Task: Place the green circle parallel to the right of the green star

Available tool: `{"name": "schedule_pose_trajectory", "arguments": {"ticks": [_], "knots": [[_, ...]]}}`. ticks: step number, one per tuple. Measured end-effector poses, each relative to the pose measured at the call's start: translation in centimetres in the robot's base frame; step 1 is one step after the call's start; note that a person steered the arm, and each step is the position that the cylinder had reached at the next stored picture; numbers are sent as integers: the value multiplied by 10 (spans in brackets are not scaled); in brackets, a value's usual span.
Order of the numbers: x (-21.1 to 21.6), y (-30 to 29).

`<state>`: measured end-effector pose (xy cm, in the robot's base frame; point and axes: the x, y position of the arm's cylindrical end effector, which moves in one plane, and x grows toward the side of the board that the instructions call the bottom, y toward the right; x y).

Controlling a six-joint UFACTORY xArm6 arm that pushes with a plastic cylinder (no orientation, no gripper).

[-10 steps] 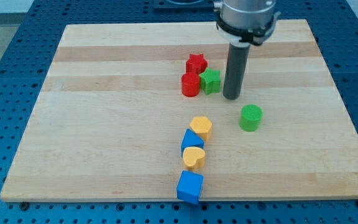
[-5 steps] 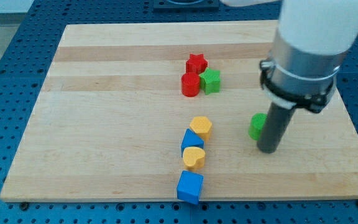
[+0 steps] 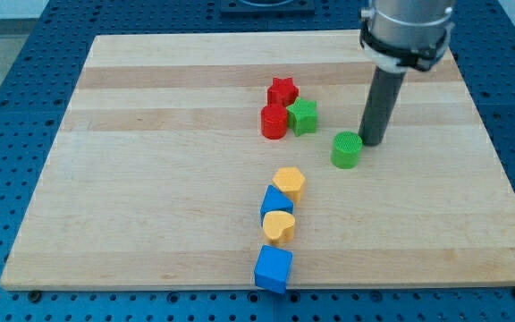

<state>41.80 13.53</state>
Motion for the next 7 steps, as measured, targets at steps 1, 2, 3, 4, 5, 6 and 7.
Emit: {"name": "schedule_pose_trajectory", "arguments": {"ticks": [1,2,3,4,5,6,7], "knots": [[-3,18],[14,32],[67,47],[103,20],[118,-9],[113,-32],[89,-44]]}}
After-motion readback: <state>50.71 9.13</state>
